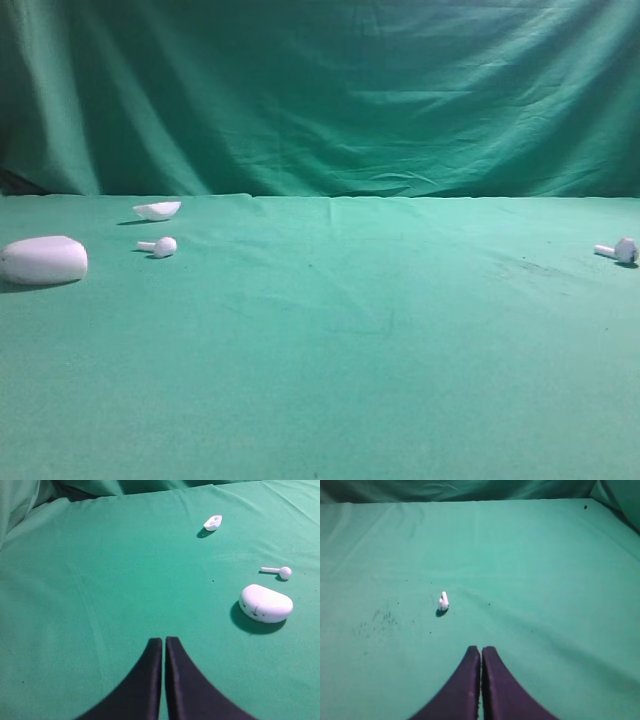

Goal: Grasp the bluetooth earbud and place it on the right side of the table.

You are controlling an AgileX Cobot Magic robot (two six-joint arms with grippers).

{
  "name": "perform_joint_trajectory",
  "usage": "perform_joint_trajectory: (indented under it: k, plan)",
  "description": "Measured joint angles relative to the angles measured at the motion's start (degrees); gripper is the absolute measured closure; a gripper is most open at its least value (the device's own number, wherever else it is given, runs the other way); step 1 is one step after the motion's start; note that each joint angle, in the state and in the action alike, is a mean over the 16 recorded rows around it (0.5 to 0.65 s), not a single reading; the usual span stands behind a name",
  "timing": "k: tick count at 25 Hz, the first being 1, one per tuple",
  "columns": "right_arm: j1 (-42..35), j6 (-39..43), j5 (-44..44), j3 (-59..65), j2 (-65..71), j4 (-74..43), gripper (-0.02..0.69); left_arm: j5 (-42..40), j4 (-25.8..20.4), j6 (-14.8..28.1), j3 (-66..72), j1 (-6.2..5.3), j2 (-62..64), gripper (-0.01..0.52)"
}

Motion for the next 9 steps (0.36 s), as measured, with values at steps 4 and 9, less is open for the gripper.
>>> perform_joint_trajectory:
  k: [4,9]
  plan:
    - [0.0,0.0,-0.9,0.7,0.0,0.0,0.665,0.0,0.0,0.0,0.0,0.00,0.0,0.514]
    - [0.0,0.0,-1.3,0.7,0.0,0.0,0.665,0.0,0.0,0.0,0.0,0.00,0.0,0.514]
